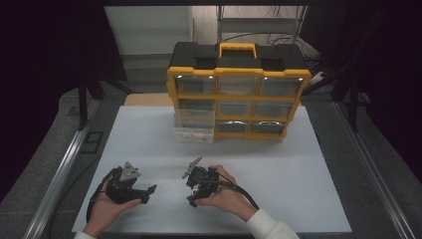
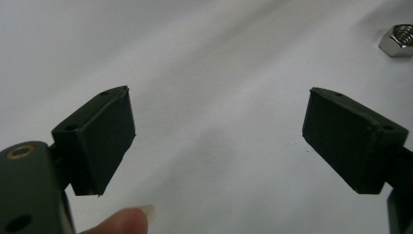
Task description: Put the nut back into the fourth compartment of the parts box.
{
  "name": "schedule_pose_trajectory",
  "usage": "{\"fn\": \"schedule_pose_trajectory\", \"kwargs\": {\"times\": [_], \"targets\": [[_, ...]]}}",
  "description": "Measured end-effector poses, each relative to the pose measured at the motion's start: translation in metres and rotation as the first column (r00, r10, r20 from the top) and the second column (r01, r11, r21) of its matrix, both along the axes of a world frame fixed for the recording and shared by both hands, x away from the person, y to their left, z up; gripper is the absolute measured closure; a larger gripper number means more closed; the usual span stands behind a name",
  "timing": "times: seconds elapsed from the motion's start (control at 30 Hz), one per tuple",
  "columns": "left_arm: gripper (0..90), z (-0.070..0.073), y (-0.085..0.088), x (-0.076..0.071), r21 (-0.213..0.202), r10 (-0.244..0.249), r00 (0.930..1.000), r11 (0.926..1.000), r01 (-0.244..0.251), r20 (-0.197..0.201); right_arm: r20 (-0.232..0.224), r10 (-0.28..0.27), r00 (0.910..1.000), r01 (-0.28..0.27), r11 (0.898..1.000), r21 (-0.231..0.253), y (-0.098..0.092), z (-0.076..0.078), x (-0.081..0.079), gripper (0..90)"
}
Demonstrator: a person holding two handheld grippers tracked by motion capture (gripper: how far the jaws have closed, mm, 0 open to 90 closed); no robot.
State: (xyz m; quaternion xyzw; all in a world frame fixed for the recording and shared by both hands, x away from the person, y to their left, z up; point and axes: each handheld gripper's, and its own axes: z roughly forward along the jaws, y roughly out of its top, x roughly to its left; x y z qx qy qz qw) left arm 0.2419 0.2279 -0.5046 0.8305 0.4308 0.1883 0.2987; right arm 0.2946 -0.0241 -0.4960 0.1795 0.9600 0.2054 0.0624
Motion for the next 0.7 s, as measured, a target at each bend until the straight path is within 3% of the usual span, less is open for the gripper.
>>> {"fn": "schedule_pose_trajectory", "kwargs": {"times": [0.17, 0.3, 0.57, 0.7], "targets": [[12.6, 0.000, 0.000, 0.000, 0.002, -0.002, 1.0000, 1.0000, 0.002, 0.000, -0.007, -0.002, 1.0000, 0.002, 1.000, -0.021, 0.003, -0.008, 0.001, 25.5], [12.6, 0.000, 0.000, 0.000, 0.001, -0.002, 1.0000, 1.0000, 0.002, 0.000, -0.013, -0.001, 0.9999, 0.001, 0.998, -0.056, 0.006, -0.013, -0.002, 40.4], [12.6, 0.000, 0.000, 0.000, 0.002, -0.002, 1.0000, 1.0000, 0.002, 0.000, -0.055, -0.040, 0.9977, 0.037, 0.998, -0.055, 0.007, -0.013, -0.001, 51.5], [12.6, 0.001, -0.001, -0.001, 0.001, -0.002, 1.0000, 1.0000, 0.002, 0.001, -0.049, -0.038, 0.9981, 0.035, 0.998, -0.057, 0.006, -0.013, 0.000, 58.8]]}}
